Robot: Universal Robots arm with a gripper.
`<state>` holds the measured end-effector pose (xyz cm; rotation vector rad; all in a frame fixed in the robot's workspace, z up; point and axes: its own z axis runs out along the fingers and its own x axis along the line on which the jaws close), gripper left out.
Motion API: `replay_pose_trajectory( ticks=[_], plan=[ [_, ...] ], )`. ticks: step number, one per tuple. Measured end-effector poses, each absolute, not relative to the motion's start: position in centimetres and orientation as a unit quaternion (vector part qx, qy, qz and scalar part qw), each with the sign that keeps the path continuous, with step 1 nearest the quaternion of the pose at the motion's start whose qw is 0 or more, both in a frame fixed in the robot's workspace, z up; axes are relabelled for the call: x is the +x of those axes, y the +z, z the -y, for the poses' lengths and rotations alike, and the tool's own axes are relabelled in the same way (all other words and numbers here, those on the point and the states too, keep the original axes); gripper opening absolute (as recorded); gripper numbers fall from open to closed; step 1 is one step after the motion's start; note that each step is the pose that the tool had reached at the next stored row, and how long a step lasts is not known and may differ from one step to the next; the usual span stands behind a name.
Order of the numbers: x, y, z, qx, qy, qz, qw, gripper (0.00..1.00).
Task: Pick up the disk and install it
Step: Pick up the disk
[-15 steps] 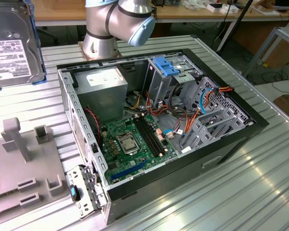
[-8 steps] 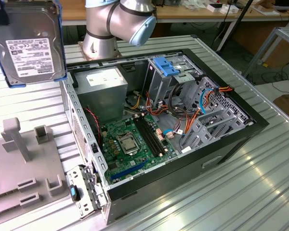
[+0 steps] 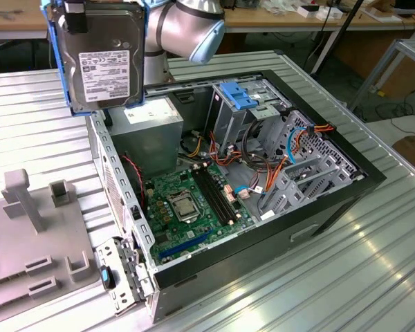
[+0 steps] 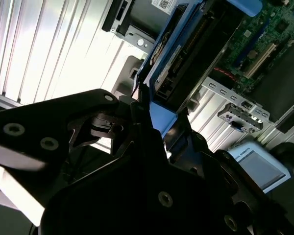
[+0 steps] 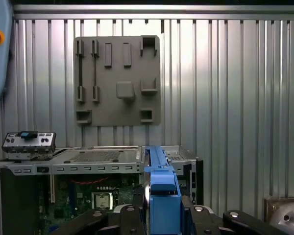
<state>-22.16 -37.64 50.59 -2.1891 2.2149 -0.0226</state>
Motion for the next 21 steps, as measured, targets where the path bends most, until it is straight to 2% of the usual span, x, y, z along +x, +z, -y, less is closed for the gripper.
replay_pose_trajectory(
  ticks=[7, 11, 21],
  plan=[
    [-16.5, 50.5, 37.5, -0.703, -0.007, -0.711, 0.014, 0.37],
    [-15.6, 50.5, 38.0, -0.703, -0.007, -0.711, 0.014, 0.37],
    [-14.1, 50.5, 41.9, -0.703, -0.008, -0.711, 0.013, 0.37]
  ],
)
